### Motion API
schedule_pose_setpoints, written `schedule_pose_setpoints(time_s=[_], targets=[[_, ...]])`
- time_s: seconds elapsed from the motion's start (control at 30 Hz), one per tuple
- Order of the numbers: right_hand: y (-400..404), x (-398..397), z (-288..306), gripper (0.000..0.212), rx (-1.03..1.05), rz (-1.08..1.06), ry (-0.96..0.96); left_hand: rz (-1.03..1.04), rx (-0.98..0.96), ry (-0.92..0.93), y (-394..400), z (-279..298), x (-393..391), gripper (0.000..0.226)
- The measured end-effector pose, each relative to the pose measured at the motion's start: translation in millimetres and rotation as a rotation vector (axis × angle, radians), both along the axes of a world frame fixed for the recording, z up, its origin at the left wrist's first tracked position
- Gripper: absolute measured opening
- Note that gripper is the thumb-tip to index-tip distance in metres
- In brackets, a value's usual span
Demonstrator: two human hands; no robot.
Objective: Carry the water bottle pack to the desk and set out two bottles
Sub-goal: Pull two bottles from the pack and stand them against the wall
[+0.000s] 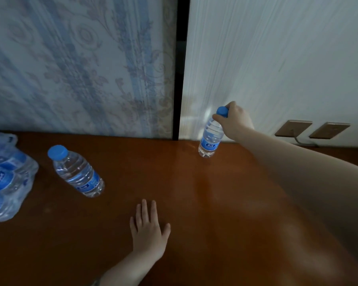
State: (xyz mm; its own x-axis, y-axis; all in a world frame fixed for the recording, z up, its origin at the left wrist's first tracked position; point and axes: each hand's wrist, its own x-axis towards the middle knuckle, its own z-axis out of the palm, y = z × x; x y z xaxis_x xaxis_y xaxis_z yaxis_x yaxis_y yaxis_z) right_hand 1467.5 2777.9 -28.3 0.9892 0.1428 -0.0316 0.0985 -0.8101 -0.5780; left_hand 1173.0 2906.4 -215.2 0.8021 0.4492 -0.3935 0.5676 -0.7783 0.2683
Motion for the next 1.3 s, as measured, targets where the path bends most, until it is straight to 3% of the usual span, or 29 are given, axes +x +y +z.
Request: schedule_pose_setpoints(time_s=[0.37,0.5,0.6,0.67,0.73,0.87,0.93,1.03,1.2,1.3], targets=[[14.5,17.3,6.8,0.042,-0.014,-0.044,-0.008,-0.016,0.004,-0.005,18.4,0.8,-5.1,0.082],[18.9,2.6,2.8,0.054,-0.055,-0.091,-0.015,0.01,0.047,-0.04,37.1,-0.3,-7.2,0.076],[48.9,-41.7,-3.2,0.063,0.143,-0.205,-0.19,-0.037,0.044,-0.063,47.6,-1.7,-14.7,0.073],[87.9,-86.3,-10.1,0.054,0.25,0.033,-0.154,-0.075,0.045,-0.068,52.2,-2.1,-18.4,0.071],[134.9,-129.7,-13.9,0.052,0.225,0.392,0.011,-0.113,0.02,-0.065,57.9,-1.4,-20.8,0.07],[221.9,-175.2,2.9,0.075,0.262,0.801,0.138,-0.209,-0.024,-0.058,74.3,-1.1,-26.8,0.067],[247.5,-184.5,7.1,0.065,0.227,0.862,0.142,-0.251,-0.024,-0.039,80.9,-1.7,-30.7,0.066],[257.1,-194.3,-1.9,0.041,0.048,0.913,-0.003,-0.27,-0.035,-0.031,85.2,-2.1,-33.6,0.064],[228.4,-184.6,-9.2,0.038,-0.008,0.841,-0.099,-0.196,-0.077,-0.061,80.4,2.1,-28.5,0.065],[192.7,-167.2,-7.2,0.035,0.038,0.684,-0.008,-0.122,-0.041,-0.072,69.6,2.7,-24.6,0.069]])
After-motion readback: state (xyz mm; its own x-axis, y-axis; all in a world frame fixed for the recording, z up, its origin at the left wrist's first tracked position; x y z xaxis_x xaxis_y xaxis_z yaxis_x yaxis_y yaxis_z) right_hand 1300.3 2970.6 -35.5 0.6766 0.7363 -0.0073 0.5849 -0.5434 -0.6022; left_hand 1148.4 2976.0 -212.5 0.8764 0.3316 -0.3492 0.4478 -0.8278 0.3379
